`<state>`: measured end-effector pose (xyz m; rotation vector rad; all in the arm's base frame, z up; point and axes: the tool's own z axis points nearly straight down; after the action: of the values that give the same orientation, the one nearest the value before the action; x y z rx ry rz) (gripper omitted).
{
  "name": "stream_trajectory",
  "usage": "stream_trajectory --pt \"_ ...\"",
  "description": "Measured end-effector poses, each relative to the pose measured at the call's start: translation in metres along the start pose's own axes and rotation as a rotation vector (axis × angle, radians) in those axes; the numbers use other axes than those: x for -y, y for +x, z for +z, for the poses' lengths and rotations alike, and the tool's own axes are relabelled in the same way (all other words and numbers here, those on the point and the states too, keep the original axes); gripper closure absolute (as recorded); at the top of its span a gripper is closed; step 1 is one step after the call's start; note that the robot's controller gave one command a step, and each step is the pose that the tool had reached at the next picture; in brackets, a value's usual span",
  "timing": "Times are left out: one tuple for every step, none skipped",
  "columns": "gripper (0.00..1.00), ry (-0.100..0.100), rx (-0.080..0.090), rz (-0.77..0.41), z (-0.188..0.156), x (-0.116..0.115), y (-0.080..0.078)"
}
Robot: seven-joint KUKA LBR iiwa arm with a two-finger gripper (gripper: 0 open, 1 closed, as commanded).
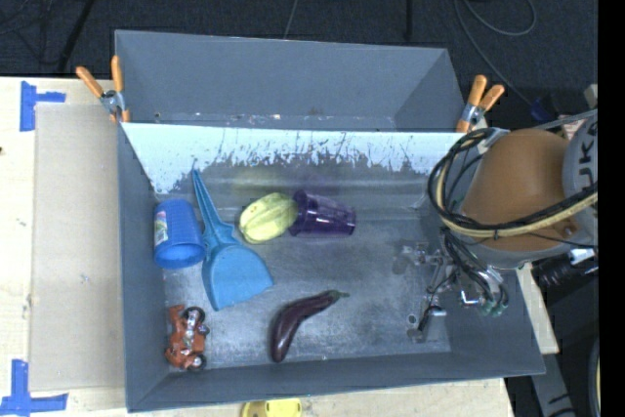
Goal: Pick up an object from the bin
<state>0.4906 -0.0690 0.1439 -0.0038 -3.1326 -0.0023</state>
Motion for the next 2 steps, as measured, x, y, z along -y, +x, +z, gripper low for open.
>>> stream_trajectory --pt "0.00 0.001 0.007 -0.002 -0.004 0.000 -0.002" --pt "0.00 0.003 0.014 -0.065 0.037 -0.040 -0.015"
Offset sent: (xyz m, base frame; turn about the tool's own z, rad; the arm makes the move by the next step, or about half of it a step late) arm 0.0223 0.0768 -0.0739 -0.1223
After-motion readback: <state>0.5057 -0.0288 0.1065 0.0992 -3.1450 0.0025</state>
